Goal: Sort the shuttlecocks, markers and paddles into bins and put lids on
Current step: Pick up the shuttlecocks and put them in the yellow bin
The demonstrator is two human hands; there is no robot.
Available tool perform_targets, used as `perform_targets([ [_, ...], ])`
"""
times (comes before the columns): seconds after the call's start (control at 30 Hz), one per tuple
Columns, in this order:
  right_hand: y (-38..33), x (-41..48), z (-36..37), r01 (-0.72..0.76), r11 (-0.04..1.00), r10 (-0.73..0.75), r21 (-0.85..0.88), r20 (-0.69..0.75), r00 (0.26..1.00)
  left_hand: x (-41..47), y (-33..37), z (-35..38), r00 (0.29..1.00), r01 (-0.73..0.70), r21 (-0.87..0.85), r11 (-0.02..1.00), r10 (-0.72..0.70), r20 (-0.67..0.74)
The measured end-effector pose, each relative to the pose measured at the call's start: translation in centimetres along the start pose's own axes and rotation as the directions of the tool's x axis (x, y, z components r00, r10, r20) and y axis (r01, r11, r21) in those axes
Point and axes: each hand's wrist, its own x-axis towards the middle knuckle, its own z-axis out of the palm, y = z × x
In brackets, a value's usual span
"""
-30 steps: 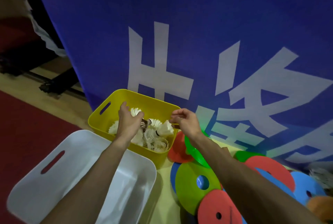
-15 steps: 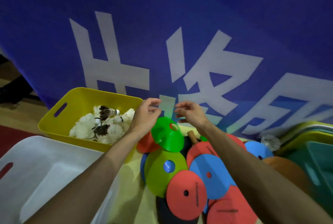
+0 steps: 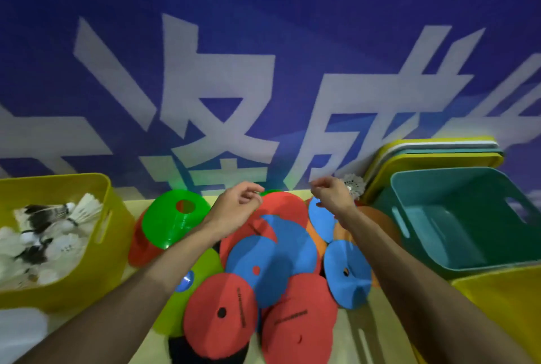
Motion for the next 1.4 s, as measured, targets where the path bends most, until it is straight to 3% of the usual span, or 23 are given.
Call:
perform_targets([
  [0.33,5.5,5.5,-3.7,0.0,0.937,0.01,-0.349,0.025,1.0,6.8,-0.6,6.4,0.992,0.047,0.102,0.994,-0.059,0.112],
  [0.6,8.0,11.1,-1.1,-0.02,0.759,0.099,-0.65,0.086,0.991,10.5,-1.2,8.5,0.992,0.055,0.11,0.992,-0.067,0.104],
  [0.8,9.2,12.2,-0.2,-0.106,0.726,0.221,-0.68,0.084,0.972,11.1,-1.6,8.5,0.995,0.019,0.134,0.991,-0.032,0.092],
  [1.0,6.9,11.2,-1.5,-0.144,0.752,0.211,-0.643,0.028,0.977,10.4,0.4,7.7,0.998,0.015,0.114,0.993,-0.022,0.067],
  [1.23,6.6,11.2,-1.6,-0.063,0.721,0.208,-0.69,0.13,0.969,9.2,1.0,7.5,0.998,0.0,0.097,0.995,-0.006,0.057],
  [1.4,7.3,11.6,-1.3,-0.151,0.74,0.261,-0.656,0.073,0.962,9.1,1.0,7.3,0.998,0.013,0.099,0.995,-0.019,0.058],
])
